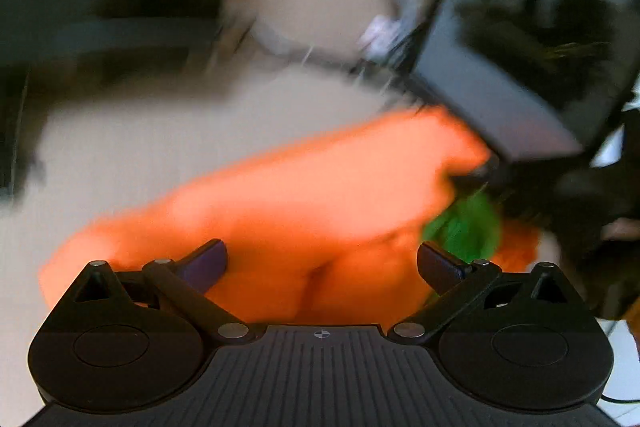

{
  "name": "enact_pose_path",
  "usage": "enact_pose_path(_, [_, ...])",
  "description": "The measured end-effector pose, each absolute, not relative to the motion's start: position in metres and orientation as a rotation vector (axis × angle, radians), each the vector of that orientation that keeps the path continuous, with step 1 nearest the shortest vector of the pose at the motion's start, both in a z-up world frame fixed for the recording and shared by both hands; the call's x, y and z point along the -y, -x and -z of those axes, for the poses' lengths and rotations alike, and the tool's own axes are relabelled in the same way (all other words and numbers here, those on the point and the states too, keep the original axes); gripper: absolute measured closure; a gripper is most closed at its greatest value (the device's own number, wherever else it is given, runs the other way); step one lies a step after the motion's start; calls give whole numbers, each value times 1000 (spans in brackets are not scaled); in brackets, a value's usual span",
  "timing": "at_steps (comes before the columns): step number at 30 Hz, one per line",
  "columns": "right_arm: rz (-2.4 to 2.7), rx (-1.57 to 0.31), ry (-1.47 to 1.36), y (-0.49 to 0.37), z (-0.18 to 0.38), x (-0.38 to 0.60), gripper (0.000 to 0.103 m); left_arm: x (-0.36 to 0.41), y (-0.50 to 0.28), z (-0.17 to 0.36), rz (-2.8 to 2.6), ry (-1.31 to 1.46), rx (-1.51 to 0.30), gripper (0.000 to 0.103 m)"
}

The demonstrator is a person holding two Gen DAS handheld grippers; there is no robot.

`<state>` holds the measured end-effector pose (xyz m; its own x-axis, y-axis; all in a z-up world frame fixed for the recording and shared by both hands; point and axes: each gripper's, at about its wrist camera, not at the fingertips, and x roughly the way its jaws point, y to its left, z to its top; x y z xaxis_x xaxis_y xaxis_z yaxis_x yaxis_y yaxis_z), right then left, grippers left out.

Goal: Fold clothes

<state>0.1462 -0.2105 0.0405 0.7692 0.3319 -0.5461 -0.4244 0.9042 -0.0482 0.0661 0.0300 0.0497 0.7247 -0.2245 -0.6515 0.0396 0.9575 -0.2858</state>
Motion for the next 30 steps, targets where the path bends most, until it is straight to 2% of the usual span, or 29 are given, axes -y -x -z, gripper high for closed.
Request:
enact_pose_path(1, [-396,-538,164,-147,-44,211,66,-33,-65,-43,154,283,-763,0])
enact_pose_path(2, [-378,-526,158,-149,-45,212,49,-32,-62,-41,158,268,-751,0])
enact_pose_path(6, [-345,-672,160,-171,-17,212,41,-31,-56,-42,162,249,-737,0])
enact_pose_path(11, [-317,-590,233,-146,-38,209,40,-59,-20,-68,96,350,-697,0])
enact_pose_path(13, [-384,-493,300,-120,-55,193,31,-80,0,-69,2,382,-672,0])
enact_pose_path(14, [-430,-455,314,-109,-63,184,21,-90,9,-69,-44,401,-661,0])
enact_pose_path(15, [-499,-446,292,-102,-66,173,17,-103,13,-63,-83,459,-667,0])
enact_pose_path(18, [-652,-450,275,-97,-62,132,17,-127,11,-43,-120,675,-675,0])
enact_pose_path(21, [-710,-456,316,-105,-51,95,17,-129,10,-38,-88,754,-651,0])
enact_pose_path(26, [-731,-660,208,-141,-20,85,17,-128,3,-30,-43,833,-632,0])
enact_pose_path(30, [-729,-606,236,-123,-26,92,17,-129,-9,-20,-38,891,-626,0])
